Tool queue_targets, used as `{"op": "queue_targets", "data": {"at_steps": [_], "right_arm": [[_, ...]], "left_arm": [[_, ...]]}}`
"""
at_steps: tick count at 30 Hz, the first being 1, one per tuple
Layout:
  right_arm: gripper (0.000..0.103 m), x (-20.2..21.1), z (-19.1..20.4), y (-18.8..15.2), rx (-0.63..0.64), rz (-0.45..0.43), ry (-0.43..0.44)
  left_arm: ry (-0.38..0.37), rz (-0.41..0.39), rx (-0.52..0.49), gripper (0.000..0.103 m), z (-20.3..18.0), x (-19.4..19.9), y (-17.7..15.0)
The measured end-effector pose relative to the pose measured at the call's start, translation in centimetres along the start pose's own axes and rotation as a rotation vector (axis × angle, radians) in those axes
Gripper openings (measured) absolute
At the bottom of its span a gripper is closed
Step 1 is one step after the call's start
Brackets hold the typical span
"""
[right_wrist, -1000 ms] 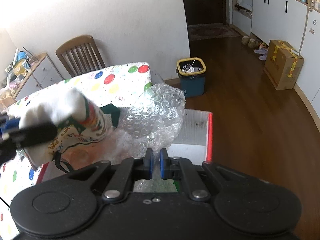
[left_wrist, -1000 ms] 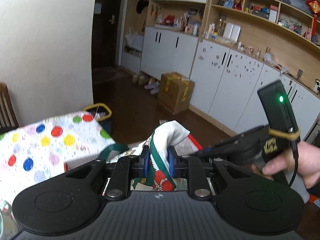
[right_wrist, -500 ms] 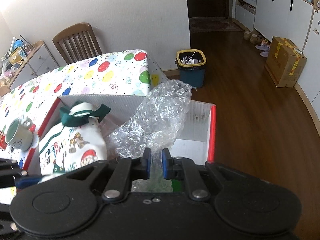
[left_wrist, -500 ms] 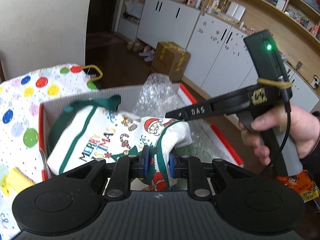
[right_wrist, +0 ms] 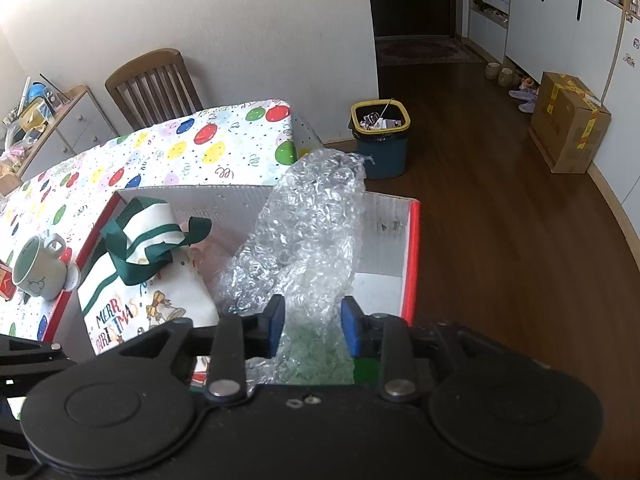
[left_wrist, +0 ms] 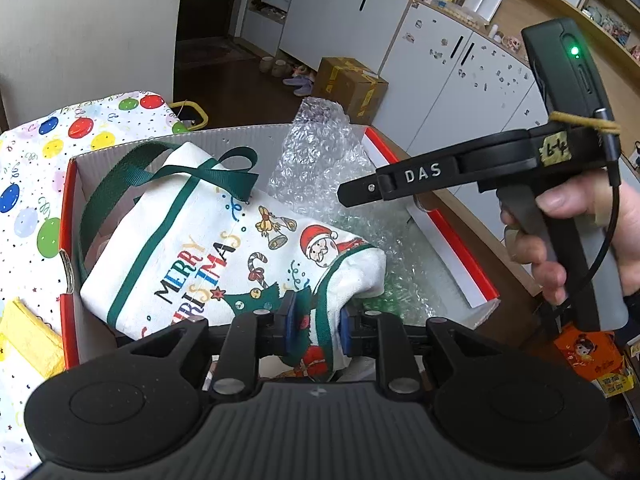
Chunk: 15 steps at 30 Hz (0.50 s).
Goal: Organize soft objects
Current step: 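Lower both bags into the box and open both tools to release them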
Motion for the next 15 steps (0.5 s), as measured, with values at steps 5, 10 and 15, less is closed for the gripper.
{"op": "queue_targets", "data": {"at_steps": [5,10,15], "right_arm": [[0.039,1.2,0.1,0.0,0.003,-0.013,0.014],[0.046,2.3,0.4,0.0,0.007,-0.02,0.027],[0.05,3.5,1.0,0.1,0.014,-0.034,0.043]], "left_arm": [[0.002,-0.004,-0.014,0.032,-0.2,0.2,-0.4],[-0.003,-0.027,-0.014,0.059,-0.6,1.1,-0.6],[-0.003,-0.047,-0.008,0.059,-0.8,2.3,-0.3]]}}
Point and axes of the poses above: each gripper's, at about its wrist camera, not at the fingertips, and x roughly against the way its jaws point, z to its left, y to its top, the point moved 9 cm from there along -x, roughly the way its jaws point, and after that the axes turned 8 degrees about -z, right-handed, at the moved point
